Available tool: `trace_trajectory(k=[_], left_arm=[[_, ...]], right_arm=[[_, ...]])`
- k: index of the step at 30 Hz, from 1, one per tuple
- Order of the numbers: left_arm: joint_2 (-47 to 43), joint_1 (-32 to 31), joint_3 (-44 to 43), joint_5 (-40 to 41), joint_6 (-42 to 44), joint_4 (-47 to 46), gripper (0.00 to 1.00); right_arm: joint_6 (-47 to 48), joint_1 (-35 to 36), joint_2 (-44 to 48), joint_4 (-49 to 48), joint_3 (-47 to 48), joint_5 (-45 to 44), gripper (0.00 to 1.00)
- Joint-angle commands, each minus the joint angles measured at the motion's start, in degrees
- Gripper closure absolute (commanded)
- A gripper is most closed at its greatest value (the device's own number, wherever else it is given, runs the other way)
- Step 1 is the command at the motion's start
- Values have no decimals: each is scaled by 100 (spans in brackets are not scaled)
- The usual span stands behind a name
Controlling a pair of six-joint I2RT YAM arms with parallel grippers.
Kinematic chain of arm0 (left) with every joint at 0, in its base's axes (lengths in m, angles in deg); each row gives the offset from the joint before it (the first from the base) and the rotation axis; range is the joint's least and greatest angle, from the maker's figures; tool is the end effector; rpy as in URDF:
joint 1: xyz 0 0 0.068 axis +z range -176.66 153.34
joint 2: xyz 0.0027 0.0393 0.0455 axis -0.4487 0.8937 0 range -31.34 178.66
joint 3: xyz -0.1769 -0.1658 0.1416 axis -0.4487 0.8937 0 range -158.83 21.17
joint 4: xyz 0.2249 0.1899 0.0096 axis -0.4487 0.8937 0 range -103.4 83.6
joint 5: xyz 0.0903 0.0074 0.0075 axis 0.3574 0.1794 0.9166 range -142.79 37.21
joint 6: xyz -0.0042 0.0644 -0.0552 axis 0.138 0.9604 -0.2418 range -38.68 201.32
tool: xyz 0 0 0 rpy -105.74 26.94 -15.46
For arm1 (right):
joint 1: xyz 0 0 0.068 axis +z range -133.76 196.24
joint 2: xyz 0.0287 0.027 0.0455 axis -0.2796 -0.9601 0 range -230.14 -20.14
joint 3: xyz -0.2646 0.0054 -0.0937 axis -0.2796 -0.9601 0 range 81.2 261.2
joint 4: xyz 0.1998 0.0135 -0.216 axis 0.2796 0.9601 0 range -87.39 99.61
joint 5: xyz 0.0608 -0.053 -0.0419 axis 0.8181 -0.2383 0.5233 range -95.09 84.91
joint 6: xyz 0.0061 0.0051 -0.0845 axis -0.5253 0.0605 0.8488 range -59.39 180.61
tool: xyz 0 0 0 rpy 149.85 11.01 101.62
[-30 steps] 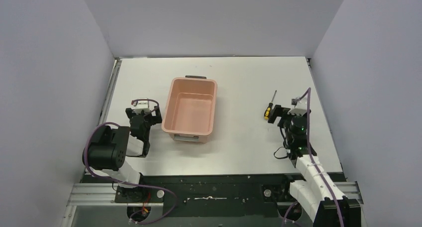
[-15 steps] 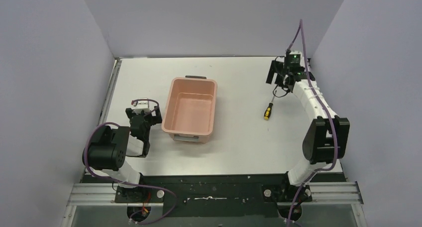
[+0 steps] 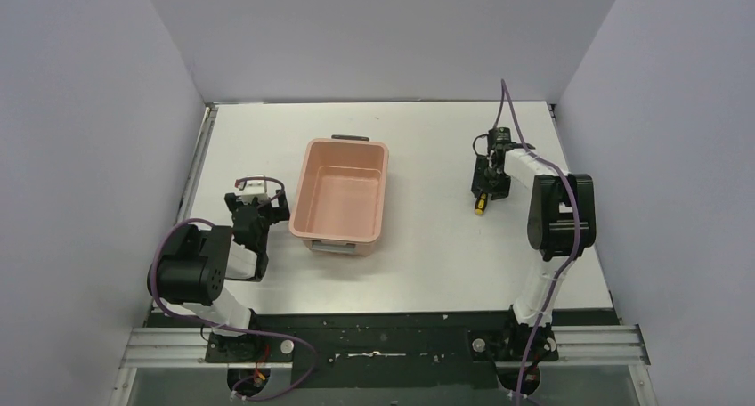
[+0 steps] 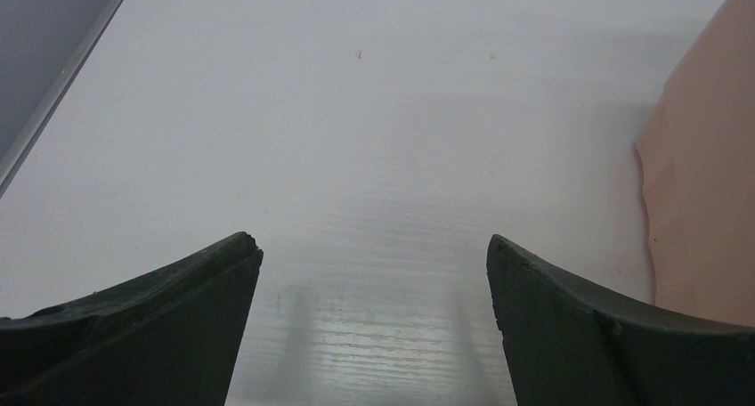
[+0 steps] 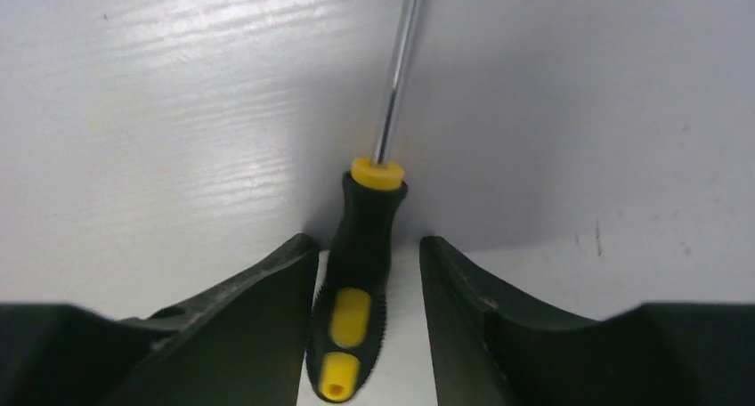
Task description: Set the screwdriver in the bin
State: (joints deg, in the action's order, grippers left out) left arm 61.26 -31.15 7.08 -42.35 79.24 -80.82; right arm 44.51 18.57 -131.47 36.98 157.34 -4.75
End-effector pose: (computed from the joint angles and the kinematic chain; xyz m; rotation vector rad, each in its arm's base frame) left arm 0.2918 -0.0093 0.0946 -0.0952 1.7593 0.0773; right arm 0.4340 0.0182 0.1155 0.3327 2.7690 0.0887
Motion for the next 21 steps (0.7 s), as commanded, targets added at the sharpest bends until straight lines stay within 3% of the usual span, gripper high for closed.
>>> trace_trajectory(k=[1,4,8,15,21], left_arm=[[-31,19,-33,-42,65,-213,3],[-25,21,-33,-42,65,-214,3],[-30,19,-33,-42,66,-211,3],[-28,19,-34,-44,65,-204,3],[-26,18,-37,-44,64,-203,3]], right_arm=[[98,8,-221,-106,21,-112,67],[217,6,-236,200,266,-78,100],[383,18,-7,1273,1250,-84,100],[156,31,353,3955,3376,-241,100],[-269,127,812,4307,4057,-267,100]])
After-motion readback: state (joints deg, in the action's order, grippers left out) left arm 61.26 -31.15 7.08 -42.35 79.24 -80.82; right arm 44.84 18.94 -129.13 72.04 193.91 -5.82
